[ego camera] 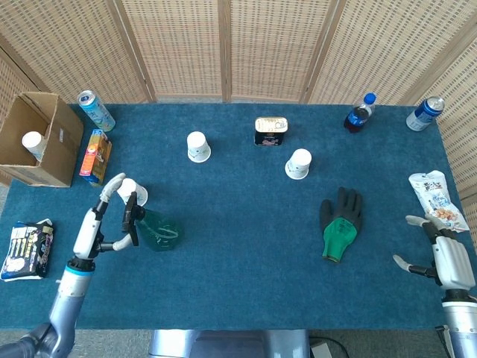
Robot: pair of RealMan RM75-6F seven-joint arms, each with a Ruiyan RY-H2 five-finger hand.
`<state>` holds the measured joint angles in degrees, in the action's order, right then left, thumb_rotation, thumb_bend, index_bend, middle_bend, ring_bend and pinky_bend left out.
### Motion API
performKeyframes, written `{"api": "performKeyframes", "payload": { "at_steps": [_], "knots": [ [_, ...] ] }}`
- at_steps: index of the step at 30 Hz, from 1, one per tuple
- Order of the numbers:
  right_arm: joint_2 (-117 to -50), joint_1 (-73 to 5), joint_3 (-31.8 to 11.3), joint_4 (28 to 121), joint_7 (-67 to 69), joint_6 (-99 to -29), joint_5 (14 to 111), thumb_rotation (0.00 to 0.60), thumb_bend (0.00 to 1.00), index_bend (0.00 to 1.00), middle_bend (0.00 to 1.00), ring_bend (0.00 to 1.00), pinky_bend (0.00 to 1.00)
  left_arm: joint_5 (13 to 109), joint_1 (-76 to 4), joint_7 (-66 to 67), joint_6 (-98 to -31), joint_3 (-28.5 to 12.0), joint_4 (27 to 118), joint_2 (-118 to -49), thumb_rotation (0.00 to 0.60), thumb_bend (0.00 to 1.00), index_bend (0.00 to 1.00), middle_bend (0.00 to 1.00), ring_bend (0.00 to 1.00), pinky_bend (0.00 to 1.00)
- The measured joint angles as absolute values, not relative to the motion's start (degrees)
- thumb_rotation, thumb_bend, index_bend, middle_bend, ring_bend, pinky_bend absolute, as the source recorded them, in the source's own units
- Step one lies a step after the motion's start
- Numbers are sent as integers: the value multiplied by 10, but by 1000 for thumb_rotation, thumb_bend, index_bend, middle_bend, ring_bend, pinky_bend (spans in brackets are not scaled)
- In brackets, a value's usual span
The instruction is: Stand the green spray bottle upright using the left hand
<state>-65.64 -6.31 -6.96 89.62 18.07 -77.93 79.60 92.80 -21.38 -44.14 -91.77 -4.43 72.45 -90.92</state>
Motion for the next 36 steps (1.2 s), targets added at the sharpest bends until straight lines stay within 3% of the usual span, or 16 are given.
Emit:
{"api": "performKeyframes", "payload": {
  "at_steps": [11,18,23,29,36],
  "knots": [
    [-660,-72,-70,894,182,-768,797,600,197,223,301,119,157,912,-173,-388,-914,-21,788,-810,302,252,62,18,0,129],
    [-652,-77,-73,896,170,-760,790,600,196,224,301,119,157,895,-146,-305,-893,3,871,-707,301,260,132,115,47,148],
    [-649,-80,-77,897,108,-760,774,600,198,228,299,96,155,871,-126,-217,-868,28,954,-616,303,259,192,127,63,165],
    [-650,-89,-82,901,-17,-765,755,600,197,229,298,77,144,835,-97,-97,-839,61,1051,-510,305,260,188,142,83,166],
    [-651,-92,-90,911,-89,-793,745,600,197,229,297,67,134,802,-52,-10,-842,79,1089,-487,356,260,205,164,101,165]
  ]
}}
